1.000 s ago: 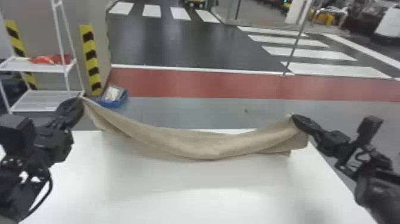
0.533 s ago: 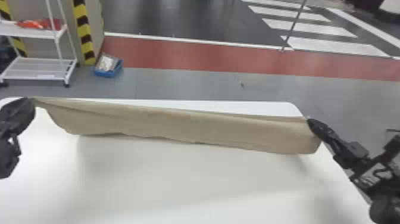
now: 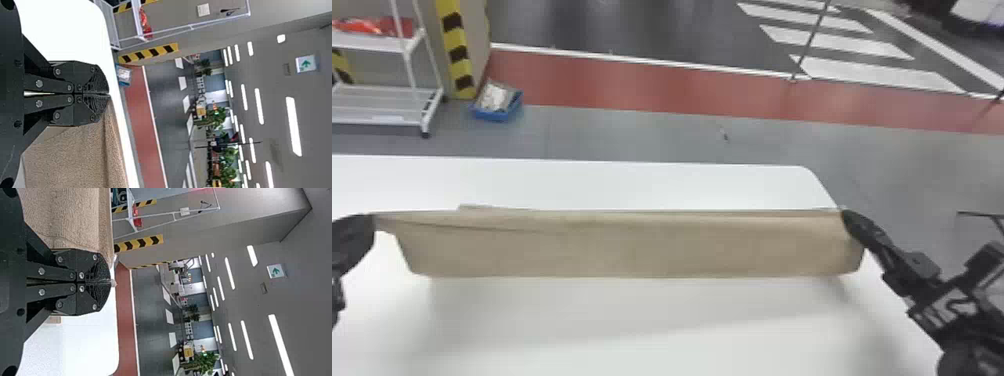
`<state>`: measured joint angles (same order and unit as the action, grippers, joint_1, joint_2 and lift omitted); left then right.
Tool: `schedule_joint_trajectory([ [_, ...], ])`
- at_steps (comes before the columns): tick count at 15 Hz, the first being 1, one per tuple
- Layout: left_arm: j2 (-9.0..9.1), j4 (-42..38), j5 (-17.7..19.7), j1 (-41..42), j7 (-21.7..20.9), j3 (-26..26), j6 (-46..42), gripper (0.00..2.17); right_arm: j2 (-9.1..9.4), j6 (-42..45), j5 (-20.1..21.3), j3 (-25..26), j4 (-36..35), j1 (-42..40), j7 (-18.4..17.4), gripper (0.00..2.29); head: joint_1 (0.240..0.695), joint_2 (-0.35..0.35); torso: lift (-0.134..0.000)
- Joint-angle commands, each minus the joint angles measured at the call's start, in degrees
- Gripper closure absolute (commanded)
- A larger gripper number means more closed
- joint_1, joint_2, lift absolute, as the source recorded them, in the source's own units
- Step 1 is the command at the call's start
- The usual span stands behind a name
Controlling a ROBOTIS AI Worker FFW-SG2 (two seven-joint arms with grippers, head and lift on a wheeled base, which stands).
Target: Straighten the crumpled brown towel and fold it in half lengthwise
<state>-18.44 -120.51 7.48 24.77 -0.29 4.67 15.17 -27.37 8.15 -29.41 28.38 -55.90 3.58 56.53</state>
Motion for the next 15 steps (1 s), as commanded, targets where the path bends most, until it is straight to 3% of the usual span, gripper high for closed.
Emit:
schedule_joint_trajectory([
  [1,-0.28,-0.4,-1.8,-1.1,-0.6,-0.2,5.5,1.42,1.00,0.9,0.0,3.0,-1.1,-1.2,0.0,1.22,0.695,-0.266,-0.124],
  [3,-0.63,-0.4,-1.9,-2.4,-0.8,-0.4,6.6,1.42,2.50,0.9,-0.6,6.7,-4.6,-4.4,0.2,1.22,0.695,-0.274,-0.124],
  [6,-1.16,-0.3,-1.9,-4.2,-0.8,-1.8,6.6,1.42,3.55,2.1,-4.9,11.4,-8.8,-9.4,0.4,1.22,0.695,-0.301,-0.124],
  [12,-1.78,1.2,-1.3,-6.7,-1.6,-4.6,6.6,1.42,3.73,1.9,-3.1,11.0,-9.2,-9.6,-0.6,1.18,0.695,-0.350,-0.124],
  [14,-2.04,1.8,-1.3,-6.6,-1.6,-4.6,6.4,1.42,5.75,-0.2,-1.9,10.8,-16.1,-10.2,-0.6,0.64,0.695,-0.350,-0.124],
  [15,-2.13,1.9,-1.2,-6.6,-1.6,-4.6,6.4,1.42,6.54,-7.1,-0.1,10.8,-20.4,-10.2,-0.7,0.44,0.695,-0.350,-0.124],
])
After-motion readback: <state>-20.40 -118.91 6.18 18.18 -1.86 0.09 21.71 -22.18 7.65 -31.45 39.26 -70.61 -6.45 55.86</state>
